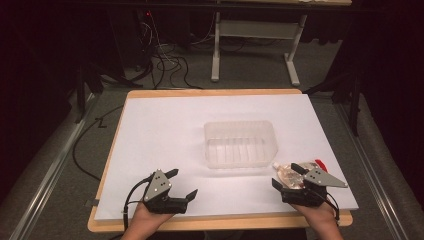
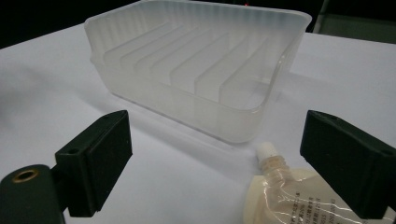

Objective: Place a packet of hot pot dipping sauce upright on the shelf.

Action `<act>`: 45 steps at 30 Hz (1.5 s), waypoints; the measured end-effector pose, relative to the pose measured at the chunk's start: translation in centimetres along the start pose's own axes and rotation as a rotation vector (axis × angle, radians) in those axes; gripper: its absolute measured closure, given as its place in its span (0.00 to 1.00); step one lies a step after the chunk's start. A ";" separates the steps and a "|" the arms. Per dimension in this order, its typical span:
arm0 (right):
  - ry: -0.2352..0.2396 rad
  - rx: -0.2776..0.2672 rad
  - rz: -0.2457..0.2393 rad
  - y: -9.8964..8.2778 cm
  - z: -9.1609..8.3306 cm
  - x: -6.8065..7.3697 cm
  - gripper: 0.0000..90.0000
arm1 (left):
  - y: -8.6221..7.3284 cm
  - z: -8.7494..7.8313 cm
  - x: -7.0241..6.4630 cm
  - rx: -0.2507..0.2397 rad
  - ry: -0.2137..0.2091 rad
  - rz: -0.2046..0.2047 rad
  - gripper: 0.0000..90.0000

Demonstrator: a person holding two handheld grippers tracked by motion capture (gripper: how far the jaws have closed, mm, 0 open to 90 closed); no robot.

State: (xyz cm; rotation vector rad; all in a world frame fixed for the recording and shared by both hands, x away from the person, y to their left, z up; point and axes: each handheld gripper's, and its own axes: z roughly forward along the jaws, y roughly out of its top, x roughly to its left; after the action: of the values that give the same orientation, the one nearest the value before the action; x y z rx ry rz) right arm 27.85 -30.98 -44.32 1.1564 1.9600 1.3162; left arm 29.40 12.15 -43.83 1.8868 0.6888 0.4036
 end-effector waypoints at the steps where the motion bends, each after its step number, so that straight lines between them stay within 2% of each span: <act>1: -0.002 -0.008 -0.004 0.0 0.0 -0.1 0.10 | 0.0 0.1 0.0 0.003 -0.004 0.000 0.12; 4: -0.002 -0.022 0.004 0.1 -0.3 -0.2 0.09 | 0.0 0.3 -0.1 0.008 -0.007 0.002 0.11; 10: 0.002 -0.015 0.005 -0.1 -0.4 -0.3 0.10 | 0.0 0.5 -0.1 0.012 -0.004 0.006 0.12; 19: 0.021 -0.015 0.008 0.0 -0.6 -0.5 0.15 | 0.0 0.5 -0.1 0.015 -0.010 0.009 0.12; 29: 0.010 -0.016 0.016 0.0 -0.9 -1.0 0.16 | 0.0 0.5 -0.2 0.013 -0.010 0.011 0.13; 32: -0.010 -0.011 0.018 -0.1 -1.0 -1.1 0.17 | -0.1 0.5 -0.1 0.015 -0.010 0.015 0.13; 35: -0.028 -0.017 0.015 -0.1 -1.3 -1.2 0.17 | -0.1 0.6 0.2 0.011 -0.010 -0.005 0.13; 38: -0.031 -0.024 0.009 -0.1 -1.7 -1.3 0.19 | -0.1 0.6 0.1 0.010 -0.010 -0.004 0.13; 41: -0.038 -0.026 0.025 -0.3 -2.1 -1.8 0.19 | -0.1 0.6 0.0 0.013 -0.011 0.002 0.13; 43: -0.066 -0.039 0.043 -0.5 -2.4 -2.2 0.19 | -0.2 0.7 0.1 0.019 -0.018 0.001 0.13; 45: -0.077 -0.030 0.044 -0.7 -2.6 -2.4 0.19 | -0.3 1.1 0.2 0.029 -0.024 -0.011 0.13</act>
State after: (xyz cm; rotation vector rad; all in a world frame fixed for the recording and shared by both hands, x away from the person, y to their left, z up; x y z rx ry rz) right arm 26.80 -34.41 -43.99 1.2236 1.8645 1.2989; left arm 30.07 11.52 -44.52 1.9113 0.6920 0.3656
